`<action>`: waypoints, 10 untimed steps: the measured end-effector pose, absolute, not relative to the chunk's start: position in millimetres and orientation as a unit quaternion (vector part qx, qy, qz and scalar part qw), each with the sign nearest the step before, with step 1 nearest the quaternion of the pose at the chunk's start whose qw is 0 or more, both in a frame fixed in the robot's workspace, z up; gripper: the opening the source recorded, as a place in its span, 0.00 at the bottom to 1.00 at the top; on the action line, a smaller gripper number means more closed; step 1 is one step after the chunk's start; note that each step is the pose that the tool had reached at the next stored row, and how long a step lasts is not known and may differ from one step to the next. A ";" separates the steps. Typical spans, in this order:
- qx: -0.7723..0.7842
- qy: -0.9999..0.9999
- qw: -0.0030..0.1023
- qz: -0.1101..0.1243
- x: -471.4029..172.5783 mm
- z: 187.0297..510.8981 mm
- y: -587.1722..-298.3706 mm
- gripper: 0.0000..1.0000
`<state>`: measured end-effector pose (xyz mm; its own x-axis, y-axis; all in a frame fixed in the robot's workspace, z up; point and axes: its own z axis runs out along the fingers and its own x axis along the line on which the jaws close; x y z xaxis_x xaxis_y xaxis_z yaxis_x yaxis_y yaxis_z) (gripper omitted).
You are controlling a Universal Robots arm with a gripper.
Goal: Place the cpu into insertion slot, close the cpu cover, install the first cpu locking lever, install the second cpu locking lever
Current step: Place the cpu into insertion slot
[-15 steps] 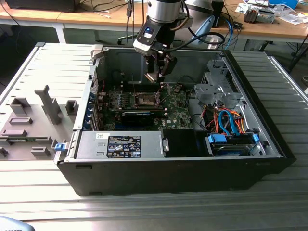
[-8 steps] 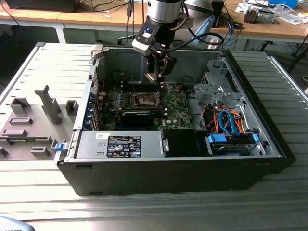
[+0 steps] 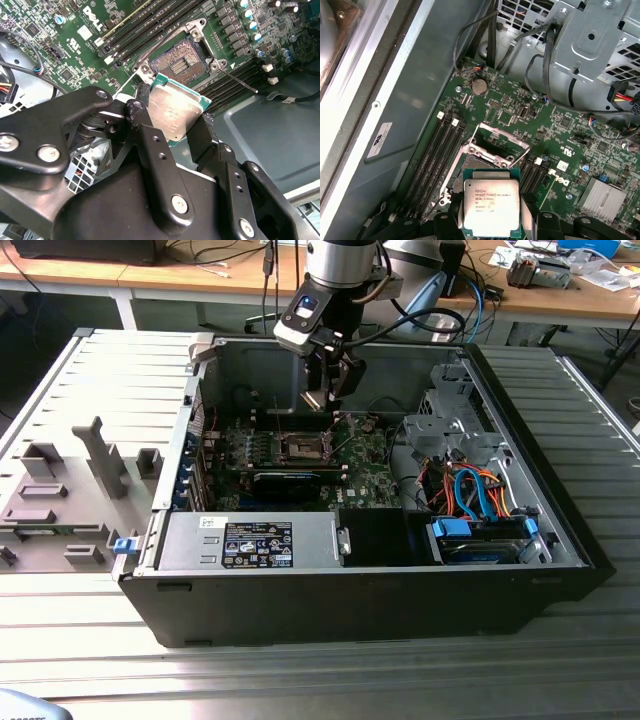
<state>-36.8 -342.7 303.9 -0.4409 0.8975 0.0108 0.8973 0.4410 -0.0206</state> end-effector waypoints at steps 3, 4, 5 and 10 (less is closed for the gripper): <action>-0.529 -0.848 0.010 0.006 -36.7 303.9 -342.6 0.55; -0.530 -0.848 0.010 0.006 -36.8 303.9 -342.6 0.55; -0.530 -0.848 0.010 0.006 -36.7 303.9 -342.7 0.55; -0.532 -0.847 0.010 0.006 -36.8 303.9 -342.7 0.55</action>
